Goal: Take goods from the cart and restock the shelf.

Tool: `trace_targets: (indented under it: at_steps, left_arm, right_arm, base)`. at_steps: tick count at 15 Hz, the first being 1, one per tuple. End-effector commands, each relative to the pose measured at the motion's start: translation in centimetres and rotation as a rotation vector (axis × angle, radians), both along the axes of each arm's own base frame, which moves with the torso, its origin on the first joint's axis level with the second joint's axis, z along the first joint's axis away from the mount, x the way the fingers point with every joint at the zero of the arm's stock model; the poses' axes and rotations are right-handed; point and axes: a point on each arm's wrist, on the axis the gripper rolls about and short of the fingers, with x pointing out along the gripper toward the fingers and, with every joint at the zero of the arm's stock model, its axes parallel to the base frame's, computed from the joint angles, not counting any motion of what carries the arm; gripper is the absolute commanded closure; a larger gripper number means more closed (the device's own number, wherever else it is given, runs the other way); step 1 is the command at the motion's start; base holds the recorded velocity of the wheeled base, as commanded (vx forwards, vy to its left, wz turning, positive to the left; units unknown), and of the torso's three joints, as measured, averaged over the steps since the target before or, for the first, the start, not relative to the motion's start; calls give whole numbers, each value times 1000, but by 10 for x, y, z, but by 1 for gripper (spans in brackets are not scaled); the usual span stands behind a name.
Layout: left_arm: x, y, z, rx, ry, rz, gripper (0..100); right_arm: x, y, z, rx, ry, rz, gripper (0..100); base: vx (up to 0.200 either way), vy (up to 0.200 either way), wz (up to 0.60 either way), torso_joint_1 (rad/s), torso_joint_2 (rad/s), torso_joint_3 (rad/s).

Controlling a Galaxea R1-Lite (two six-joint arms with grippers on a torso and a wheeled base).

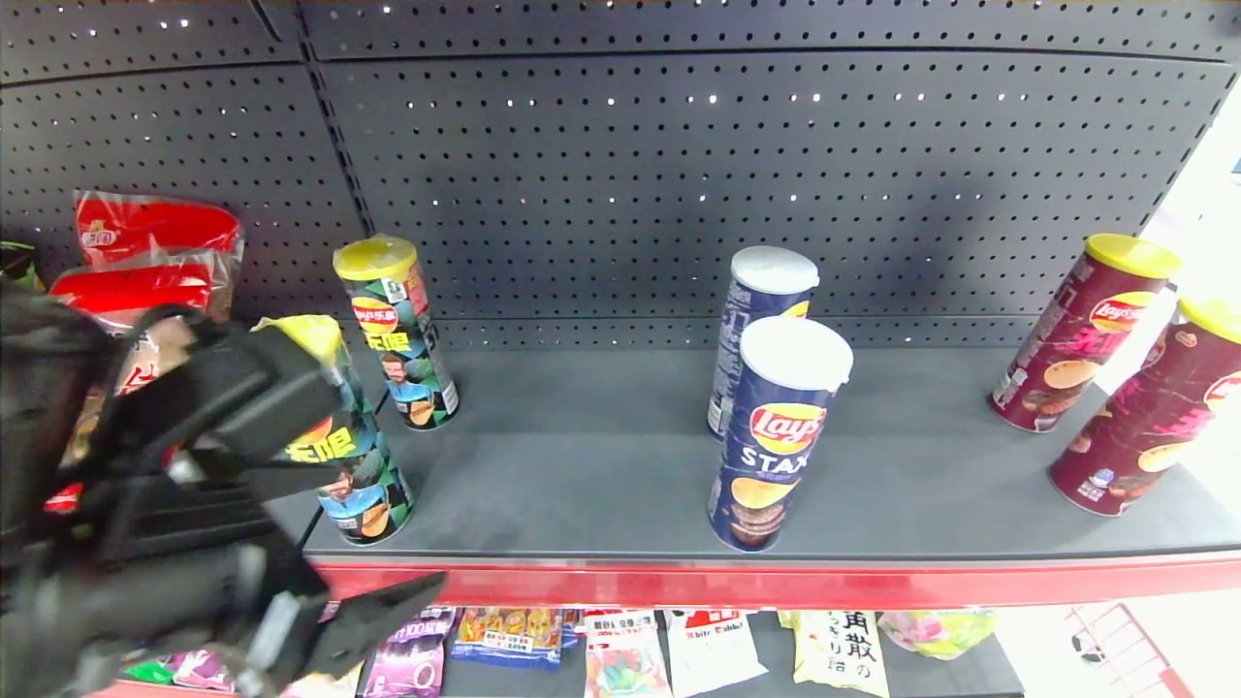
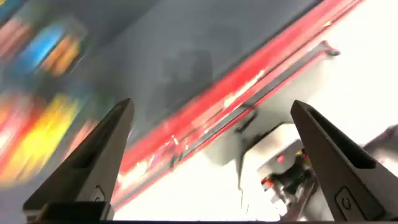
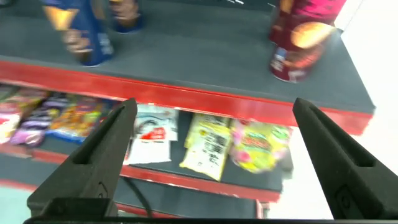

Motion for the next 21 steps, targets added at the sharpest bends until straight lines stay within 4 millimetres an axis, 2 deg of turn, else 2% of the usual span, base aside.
trace_targets:
  at_steps: [1, 2, 4, 6, 8, 10, 11, 12, 14, 17, 21]
  left_arm:
    - [-126, 109, -31, -40, -63, 390, 0]
    - [-147, 114, -46, -71, -56, 486, 0]
    - [-175, 119, -76, -117, -121, 564, 0]
    - [-185, 116, -92, -129, -159, 652, 0]
    - [-179, 107, -96, -123, -155, 776, 0]
    - [-173, 105, -99, -155, -194, 764, 0]
    - [-167, 105, -107, -203, -273, 727, 0]
    - [-162, 104, -128, -259, -439, 666, 0]
    - [-155, 103, -139, -281, -542, 573, 0]
    - [-144, 101, -150, -337, -623, 478, 0]
    - [-144, 102, -151, -342, -617, 523, 0]
  right_arm:
    - [9, 4, 7, -9, 66, -166, 0]
    - [11, 5, 7, -9, 80, -247, 0]
    - [9, 8, 0, -10, 95, -353, 0]
    - [-2, 12, -21, -6, 47, -196, 0]
    - [-4, 12, -27, -44, 30, -28, 0]
    - [-4, 10, -29, -45, 35, 20, 0]
    - [-6, 10, -40, -46, 24, 27, 0]
    - [-10, 10, -45, -40, -16, 35, 0]
    - [-9, 10, -48, -38, -32, 16, 0]
    - [-1, 9, -51, -41, -159, -48, 0]
    - [4, 8, -50, -15, -92, -89, 0]
  base:
    - [0, 0, 0, 0, 0, 0]
    - [0, 0, 0, 0, 0, 0]
    - [0, 0, 0, 0, 0, 0]
    - [0, 0, 0, 0, 0, 0]
    - [0, 0, 0, 0, 0, 0]
    - [0, 0, 0, 0, 0, 0]
    - [0, 0, 0, 0, 0, 0]
    - [0, 0, 0, 0, 0, 0]
    - [0, 0, 0, 0, 0, 0]
    - [0, 0, 0, 0, 0, 0]
    - [0, 0, 0, 0, 0, 0]
